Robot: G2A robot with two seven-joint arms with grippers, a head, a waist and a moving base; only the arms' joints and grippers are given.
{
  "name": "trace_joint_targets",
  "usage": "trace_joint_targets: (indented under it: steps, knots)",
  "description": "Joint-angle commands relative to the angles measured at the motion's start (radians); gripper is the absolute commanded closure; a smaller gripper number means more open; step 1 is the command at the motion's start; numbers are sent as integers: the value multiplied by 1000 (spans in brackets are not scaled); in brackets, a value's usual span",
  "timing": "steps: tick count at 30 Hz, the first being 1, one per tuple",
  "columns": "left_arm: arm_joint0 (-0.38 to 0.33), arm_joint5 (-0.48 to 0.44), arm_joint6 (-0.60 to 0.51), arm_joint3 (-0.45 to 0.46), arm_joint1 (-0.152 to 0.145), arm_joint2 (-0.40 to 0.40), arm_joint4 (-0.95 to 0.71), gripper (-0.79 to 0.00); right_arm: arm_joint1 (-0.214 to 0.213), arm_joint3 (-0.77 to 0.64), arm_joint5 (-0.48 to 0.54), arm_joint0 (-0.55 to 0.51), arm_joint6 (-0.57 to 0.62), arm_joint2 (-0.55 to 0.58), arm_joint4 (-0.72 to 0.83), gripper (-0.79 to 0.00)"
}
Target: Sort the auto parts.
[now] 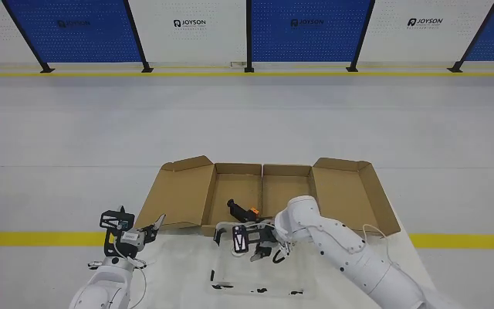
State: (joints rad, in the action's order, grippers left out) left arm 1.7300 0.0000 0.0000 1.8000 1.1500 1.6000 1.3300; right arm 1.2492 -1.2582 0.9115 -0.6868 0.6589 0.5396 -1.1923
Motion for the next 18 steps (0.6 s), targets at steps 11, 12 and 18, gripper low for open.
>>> trace_joint_targets:
  steps: [11,12,18]
  knots:
    - [0,0,0,0,0,0,0,-785,11,-35,-26,-9,-94,-11,-88,-499]
    - [0,0,0,0,0,0,0,-785,9,-40,-34,-16,-88,-10,-99,-517]
    - [0,0,0,0,0,0,0,-785,30,-21,-74,-18,-23,-39,-89,-557]
